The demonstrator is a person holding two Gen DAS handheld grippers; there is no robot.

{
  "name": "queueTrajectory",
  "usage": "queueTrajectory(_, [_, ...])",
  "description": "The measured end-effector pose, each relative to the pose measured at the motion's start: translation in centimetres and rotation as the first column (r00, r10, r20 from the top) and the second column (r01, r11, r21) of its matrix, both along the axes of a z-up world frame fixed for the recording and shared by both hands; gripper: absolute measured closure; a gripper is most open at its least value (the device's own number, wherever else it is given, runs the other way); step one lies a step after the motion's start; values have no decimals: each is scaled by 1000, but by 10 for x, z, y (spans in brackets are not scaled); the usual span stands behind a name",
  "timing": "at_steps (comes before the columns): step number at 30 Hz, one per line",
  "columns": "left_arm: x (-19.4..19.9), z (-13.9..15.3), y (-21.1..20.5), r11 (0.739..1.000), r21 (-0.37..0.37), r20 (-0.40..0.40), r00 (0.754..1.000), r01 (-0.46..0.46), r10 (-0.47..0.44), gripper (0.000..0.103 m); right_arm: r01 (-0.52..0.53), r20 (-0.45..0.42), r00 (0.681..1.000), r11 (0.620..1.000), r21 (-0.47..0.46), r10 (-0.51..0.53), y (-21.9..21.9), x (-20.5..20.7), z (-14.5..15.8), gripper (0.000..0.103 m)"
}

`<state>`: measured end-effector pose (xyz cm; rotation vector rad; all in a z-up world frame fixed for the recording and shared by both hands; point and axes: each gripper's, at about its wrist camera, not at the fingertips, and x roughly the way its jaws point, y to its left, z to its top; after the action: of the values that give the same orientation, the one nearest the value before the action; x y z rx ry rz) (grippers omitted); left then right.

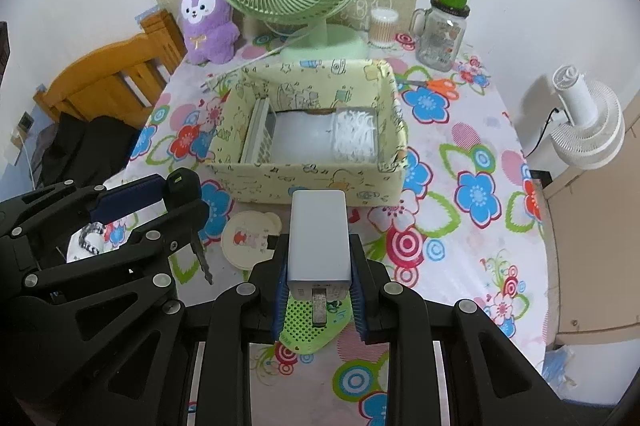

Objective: Organize rigid objects
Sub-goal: 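Lift the black key and white charger and carry both over the fabric box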

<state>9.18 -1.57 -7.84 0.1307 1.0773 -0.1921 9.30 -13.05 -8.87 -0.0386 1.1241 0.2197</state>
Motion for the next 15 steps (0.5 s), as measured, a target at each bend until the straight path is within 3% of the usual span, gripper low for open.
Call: queueTrajectory(15, [13,14,-10,1000,-5,26,1000,-1,1,69,8,20,1000,1000,-20,-8,-10,14,17,74])
